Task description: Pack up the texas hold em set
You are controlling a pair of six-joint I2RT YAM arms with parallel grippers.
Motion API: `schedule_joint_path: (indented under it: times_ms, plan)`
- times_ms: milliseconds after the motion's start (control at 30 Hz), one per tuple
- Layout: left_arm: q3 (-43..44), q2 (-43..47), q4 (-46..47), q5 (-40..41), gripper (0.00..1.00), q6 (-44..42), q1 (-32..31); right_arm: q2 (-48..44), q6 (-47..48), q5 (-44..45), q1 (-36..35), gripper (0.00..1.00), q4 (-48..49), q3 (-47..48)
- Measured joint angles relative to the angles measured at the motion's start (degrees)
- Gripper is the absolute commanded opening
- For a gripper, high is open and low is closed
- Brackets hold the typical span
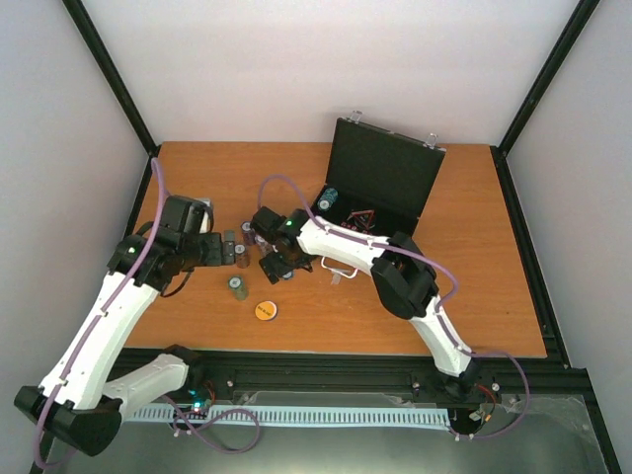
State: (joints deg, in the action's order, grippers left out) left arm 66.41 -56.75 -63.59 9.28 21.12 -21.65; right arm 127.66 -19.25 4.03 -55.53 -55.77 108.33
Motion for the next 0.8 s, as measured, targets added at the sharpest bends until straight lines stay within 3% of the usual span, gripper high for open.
schedule_joint_path:
  times_ms: [233, 467, 800]
  plan:
    - [0.5, 3.5, -2.1, 1.7, 1.0, 0.1, 0.0, 2.6, -0.3, 0.0, 0.4, 1.0, -1.9, 0.6]
    - [0.5, 4.0, -3.0, 2.1, 1.0, 0.2, 0.0, 3.5, 0.1, -0.4, 0.4, 0.87, -1.9, 1.6]
    - [0.5, 3.4, -3.1, 2.1, 1.0, 1.0, 0.0, 7.0, 1.0, -1.5, 0.4, 0.8, -1.5, 3.4]
